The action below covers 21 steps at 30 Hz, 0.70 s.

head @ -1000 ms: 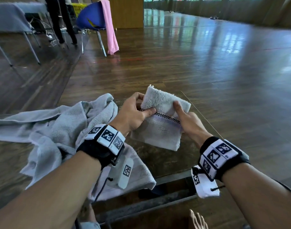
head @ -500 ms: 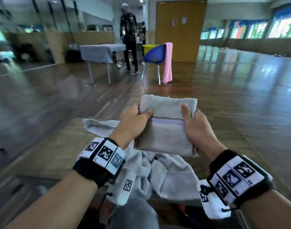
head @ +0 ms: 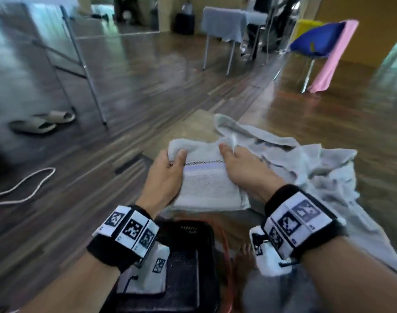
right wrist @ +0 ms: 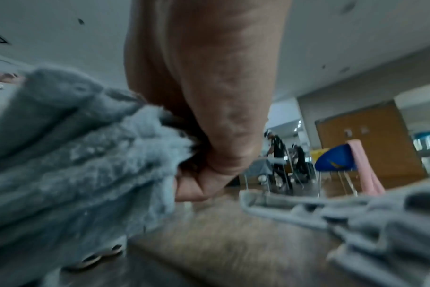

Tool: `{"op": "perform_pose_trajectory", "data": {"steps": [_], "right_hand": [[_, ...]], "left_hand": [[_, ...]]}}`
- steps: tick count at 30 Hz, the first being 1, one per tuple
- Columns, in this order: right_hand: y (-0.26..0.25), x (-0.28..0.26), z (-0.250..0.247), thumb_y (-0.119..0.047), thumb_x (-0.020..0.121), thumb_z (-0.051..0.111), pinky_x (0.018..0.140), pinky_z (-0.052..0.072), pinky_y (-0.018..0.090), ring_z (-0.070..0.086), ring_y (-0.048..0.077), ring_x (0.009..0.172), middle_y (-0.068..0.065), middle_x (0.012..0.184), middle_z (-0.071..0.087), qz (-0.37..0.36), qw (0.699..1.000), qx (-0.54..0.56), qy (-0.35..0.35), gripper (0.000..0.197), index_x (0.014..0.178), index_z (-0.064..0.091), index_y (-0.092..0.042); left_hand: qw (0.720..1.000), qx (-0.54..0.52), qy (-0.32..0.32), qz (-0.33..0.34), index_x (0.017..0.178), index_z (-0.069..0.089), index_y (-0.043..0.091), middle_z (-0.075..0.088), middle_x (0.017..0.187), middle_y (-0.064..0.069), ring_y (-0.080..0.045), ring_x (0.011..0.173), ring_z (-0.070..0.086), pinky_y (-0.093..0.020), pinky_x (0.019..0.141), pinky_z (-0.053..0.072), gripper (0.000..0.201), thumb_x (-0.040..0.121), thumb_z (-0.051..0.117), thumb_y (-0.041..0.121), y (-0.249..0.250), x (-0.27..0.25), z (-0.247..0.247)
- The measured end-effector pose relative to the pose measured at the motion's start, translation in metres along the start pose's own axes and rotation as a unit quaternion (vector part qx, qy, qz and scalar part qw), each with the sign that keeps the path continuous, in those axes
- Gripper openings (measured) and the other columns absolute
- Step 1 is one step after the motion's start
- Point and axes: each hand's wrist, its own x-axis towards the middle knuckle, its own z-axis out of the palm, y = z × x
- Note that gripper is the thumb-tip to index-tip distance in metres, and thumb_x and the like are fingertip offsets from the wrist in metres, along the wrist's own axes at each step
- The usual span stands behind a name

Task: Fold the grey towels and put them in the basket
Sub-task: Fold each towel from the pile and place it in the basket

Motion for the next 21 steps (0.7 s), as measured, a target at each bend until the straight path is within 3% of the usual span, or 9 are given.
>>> {"op": "perform_pose_trajectory", "data": {"steps": [4,6,8,10,12,15,16,18,21], "right_hand": [[0.033,0.015,0.092,-0.045,0.105,0.041,0.081,0.044,0.034,0.062,0.026,0.102,0.010,0.115,0.063,0.072,0.990,0.017,-0.123,0.046,0.116,0.059,-0.004],[0.060,0.016,0.127,-0.032,0.100,0.050,0.084,0.050,0.037,0.066,0.028,0.101,0.011,0.112,0.068,0.120,0.980,0.024,-0.157,0.036,0.111,0.064,-0.001],[0.088,0.014,0.153,-0.025,0.094,0.054,0.079,0.047,0.032,0.062,0.023,0.089,0.007,0.096,0.065,0.166,0.969,0.006,-0.181,0.021,0.090,0.063,-0.007],[0.114,0.013,0.173,-0.020,0.093,0.055,0.065,0.037,0.028,0.049,0.020,0.067,0.002,0.074,0.050,0.218,0.953,-0.020,-0.208,0.026,0.069,0.047,-0.015],[0.139,0.010,0.189,-0.019,0.093,0.055,0.052,0.028,0.030,0.038,0.018,0.059,0.000,0.068,0.037,0.253,0.942,-0.058,-0.213,0.035,0.066,0.034,-0.018],[0.166,0.003,0.204,-0.023,0.093,0.056,0.063,0.038,0.031,0.056,0.031,0.081,0.010,0.092,0.056,0.273,0.930,-0.142,-0.201,0.016,0.093,0.049,-0.008],[0.175,0.003,0.210,-0.023,0.094,0.056,0.071,0.041,0.033,0.060,0.035,0.097,0.014,0.111,0.060,0.284,0.925,-0.152,-0.200,0.029,0.116,0.050,-0.006],[0.183,0.006,0.220,-0.024,0.095,0.056,0.081,0.044,0.038,0.058,0.038,0.119,0.017,0.135,0.055,0.306,0.921,-0.148,-0.191,0.061,0.147,0.030,-0.003],[0.193,0.021,0.230,-0.030,0.096,0.056,0.089,0.046,0.041,0.056,0.038,0.123,0.018,0.139,0.053,0.320,0.925,-0.121,-0.166,0.072,0.151,0.019,-0.002]], "left_hand": [[0.986,0.034,-0.115,-0.120,0.119,0.057,0.024,0.065,0.114,0.005,-0.015,0.106,0.062,-0.033,0.091,0.048,0.026,0.100,0.051,0.040,-0.098,-0.008,-0.026],[0.960,0.006,-0.206,-0.191,0.121,0.056,0.026,0.067,0.109,0.009,-0.002,0.094,0.066,-0.019,0.077,0.051,0.024,0.098,0.057,0.020,-0.141,-0.017,-0.022],[0.934,0.028,-0.250,-0.255,0.119,0.057,0.024,0.069,0.107,0.005,-0.002,0.084,0.067,-0.016,0.063,0.050,0.031,0.092,0.060,0.010,-0.186,-0.026,-0.008],[0.907,0.068,-0.270,-0.315,0.126,0.054,0.021,0.068,0.114,-0.002,-0.016,0.095,0.066,-0.026,0.070,0.053,0.040,0.088,0.064,0.013,-0.224,-0.036,0.011],[0.889,0.110,-0.288,-0.340,0.130,0.052,0.015,0.066,0.118,-0.006,-0.023,0.105,0.064,-0.031,0.086,0.053,0.049,0.084,0.069,0.017,-0.258,-0.043,0.030],[0.865,0.127,-0.304,-0.377,0.124,0.035,0.010,0.058,0.103,-0.002,-0.015,0.091,0.060,-0.029,0.076,0.051,0.058,0.080,0.072,0.018,-0.291,-0.053,0.058],[0.860,0.125,-0.307,-0.389,0.124,0.027,0.009,0.053,0.100,0.001,-0.011,0.088,0.057,-0.027,0.074,0.048,0.064,0.080,0.072,0.018,-0.300,-0.056,0.069],[0.859,0.144,-0.283,-0.401,0.127,0.017,0.008,0.050,0.095,0.002,-0.013,0.086,0.058,-0.028,0.073,0.048,0.071,0.080,0.069,0.017,-0.312,-0.060,0.086],[0.868,0.145,-0.277,-0.385,0.110,0.025,0.012,0.042,0.086,0.001,-0.014,0.084,0.058,-0.034,0.067,0.041,0.051,0.075,0.063,0.012,-0.326,-0.056,0.104]]}}
